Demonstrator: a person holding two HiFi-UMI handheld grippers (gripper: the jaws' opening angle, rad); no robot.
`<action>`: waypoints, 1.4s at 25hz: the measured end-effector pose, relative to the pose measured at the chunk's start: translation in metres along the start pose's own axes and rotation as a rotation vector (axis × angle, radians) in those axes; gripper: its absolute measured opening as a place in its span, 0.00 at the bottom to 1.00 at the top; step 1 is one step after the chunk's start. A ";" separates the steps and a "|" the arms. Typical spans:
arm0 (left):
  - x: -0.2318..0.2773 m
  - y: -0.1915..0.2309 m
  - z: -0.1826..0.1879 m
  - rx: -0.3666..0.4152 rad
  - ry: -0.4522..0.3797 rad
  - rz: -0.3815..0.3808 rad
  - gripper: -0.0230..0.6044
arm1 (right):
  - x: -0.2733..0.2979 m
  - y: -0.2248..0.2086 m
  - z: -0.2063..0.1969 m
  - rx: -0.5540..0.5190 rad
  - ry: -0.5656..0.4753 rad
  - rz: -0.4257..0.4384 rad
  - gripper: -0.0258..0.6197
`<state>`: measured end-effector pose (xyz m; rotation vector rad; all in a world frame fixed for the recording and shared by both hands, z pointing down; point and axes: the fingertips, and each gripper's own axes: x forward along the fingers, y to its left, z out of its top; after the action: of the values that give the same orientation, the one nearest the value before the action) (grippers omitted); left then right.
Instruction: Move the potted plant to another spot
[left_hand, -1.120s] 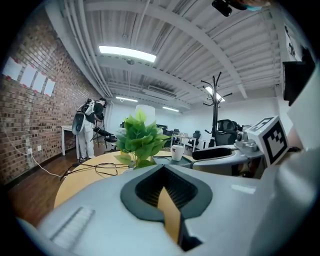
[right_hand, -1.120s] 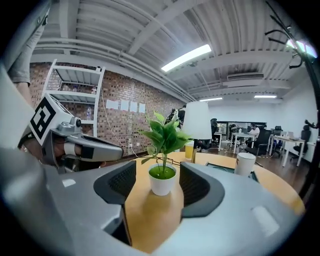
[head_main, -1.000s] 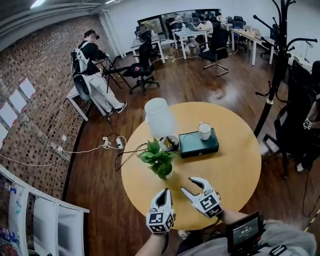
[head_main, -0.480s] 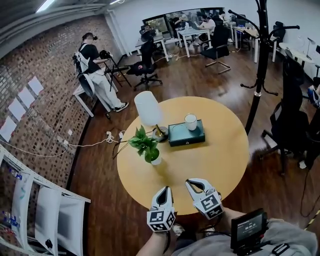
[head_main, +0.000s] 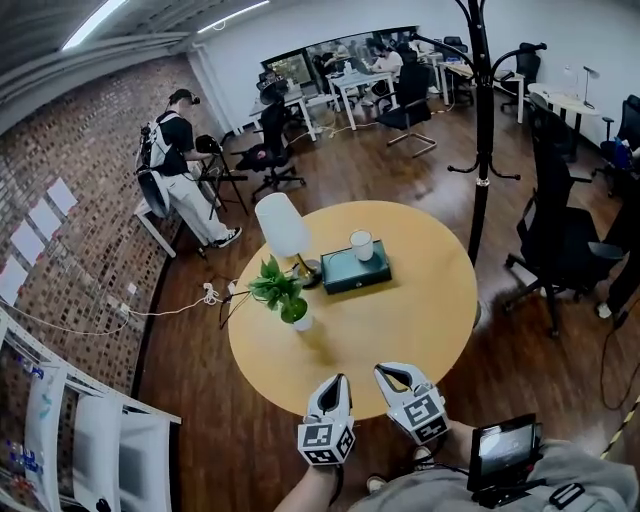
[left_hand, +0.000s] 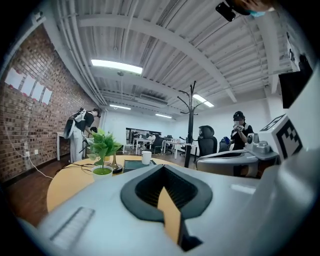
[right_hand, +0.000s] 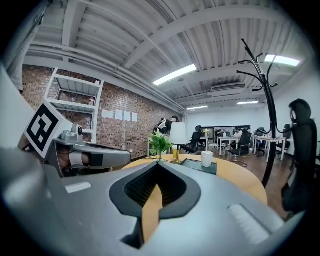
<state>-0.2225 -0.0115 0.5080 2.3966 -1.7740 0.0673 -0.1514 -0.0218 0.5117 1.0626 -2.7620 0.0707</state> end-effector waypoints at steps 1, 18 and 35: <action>-0.005 -0.003 0.001 -0.001 -0.003 -0.011 0.04 | -0.005 0.003 0.001 0.002 -0.001 -0.009 0.05; -0.044 -0.017 -0.004 -0.015 -0.018 -0.088 0.04 | -0.031 0.032 -0.002 0.041 0.003 -0.046 0.05; -0.040 -0.010 0.000 -0.022 -0.023 -0.094 0.04 | -0.019 0.035 0.003 0.020 0.004 -0.038 0.05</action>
<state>-0.2246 0.0297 0.5017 2.4702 -1.6598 0.0093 -0.1617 0.0167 0.5056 1.1178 -2.7421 0.0957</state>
